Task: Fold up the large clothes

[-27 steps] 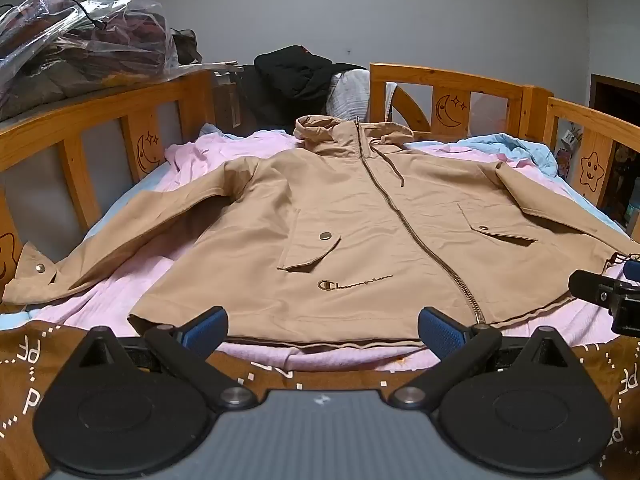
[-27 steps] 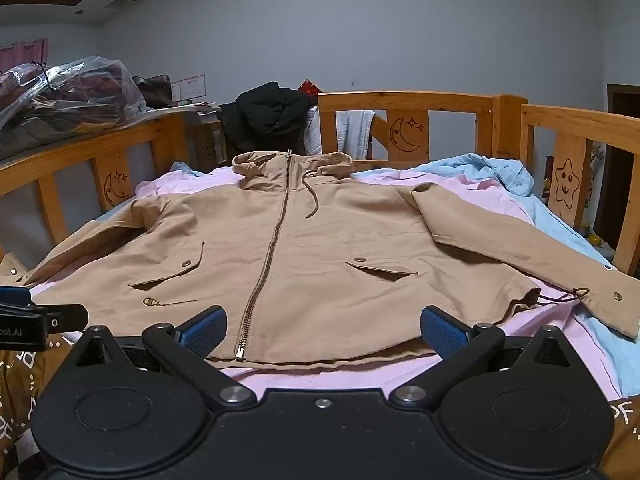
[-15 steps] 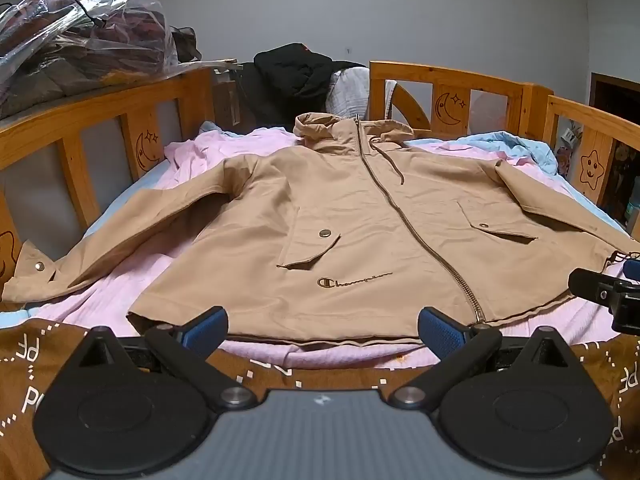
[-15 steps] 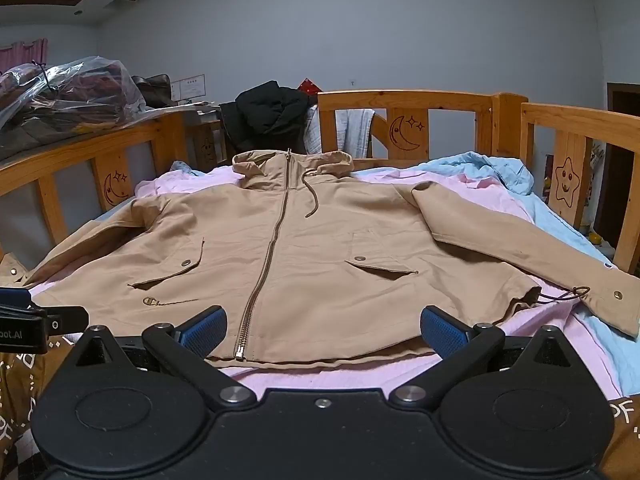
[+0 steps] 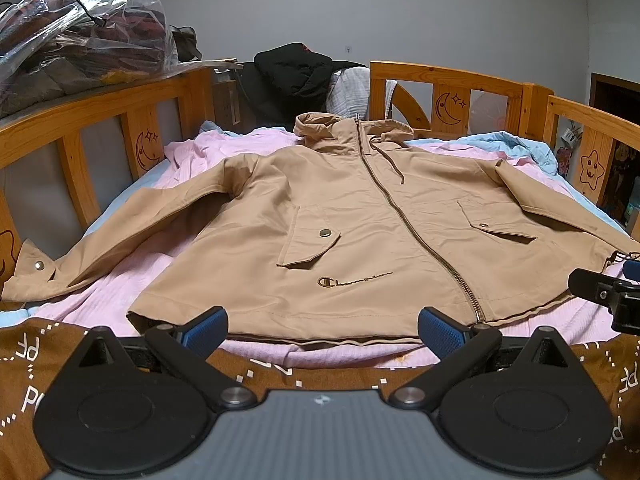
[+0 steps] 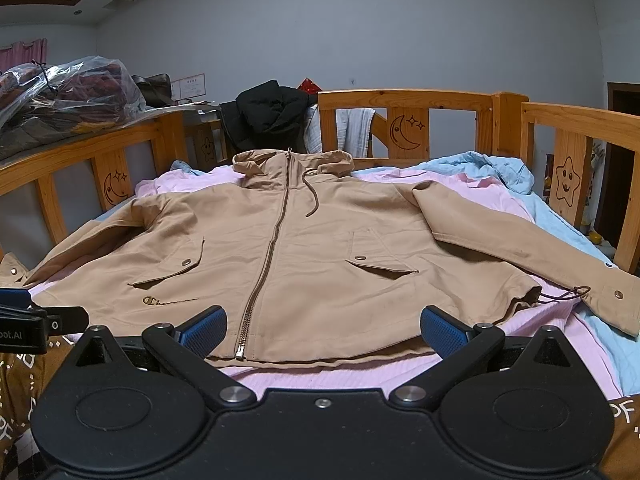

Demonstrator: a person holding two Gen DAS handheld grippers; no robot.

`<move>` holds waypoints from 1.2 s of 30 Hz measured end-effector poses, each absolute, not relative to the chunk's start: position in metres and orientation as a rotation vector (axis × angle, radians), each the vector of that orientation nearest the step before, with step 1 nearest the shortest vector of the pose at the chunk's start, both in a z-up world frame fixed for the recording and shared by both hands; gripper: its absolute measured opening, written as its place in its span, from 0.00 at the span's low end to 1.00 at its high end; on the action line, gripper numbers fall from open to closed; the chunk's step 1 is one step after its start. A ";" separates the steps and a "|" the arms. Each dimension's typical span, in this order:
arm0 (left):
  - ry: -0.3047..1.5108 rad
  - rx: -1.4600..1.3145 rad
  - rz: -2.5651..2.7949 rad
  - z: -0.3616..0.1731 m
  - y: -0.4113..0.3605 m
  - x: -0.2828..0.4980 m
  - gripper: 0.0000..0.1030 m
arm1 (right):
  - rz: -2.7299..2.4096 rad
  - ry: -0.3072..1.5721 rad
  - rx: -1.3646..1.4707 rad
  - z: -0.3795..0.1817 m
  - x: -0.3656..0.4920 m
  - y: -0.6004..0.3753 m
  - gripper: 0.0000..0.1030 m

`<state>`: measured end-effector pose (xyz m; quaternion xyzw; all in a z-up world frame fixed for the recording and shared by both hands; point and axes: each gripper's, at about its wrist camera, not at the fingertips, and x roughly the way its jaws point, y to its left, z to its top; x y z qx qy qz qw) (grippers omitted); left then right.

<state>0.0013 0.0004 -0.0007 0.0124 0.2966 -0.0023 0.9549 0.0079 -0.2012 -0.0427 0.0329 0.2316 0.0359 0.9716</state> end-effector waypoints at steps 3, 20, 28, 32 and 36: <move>0.603 0.024 -0.006 -0.004 0.000 0.001 1.00 | 0.073 0.467 0.066 -0.043 0.008 -0.201 1.00; 0.604 0.024 -0.005 -0.004 0.000 0.002 1.00 | 0.073 0.469 0.068 -0.044 0.009 -0.202 1.00; 0.605 0.024 -0.006 -0.004 0.001 0.002 1.00 | 0.073 0.470 0.070 -0.044 0.009 -0.202 1.00; 0.605 0.024 -0.006 -0.005 0.001 0.002 1.00 | 0.073 0.471 0.070 -0.044 0.009 -0.202 1.00; 0.605 0.024 -0.006 -0.004 0.001 0.002 1.00 | 0.073 0.471 0.071 -0.046 0.010 -0.202 1.00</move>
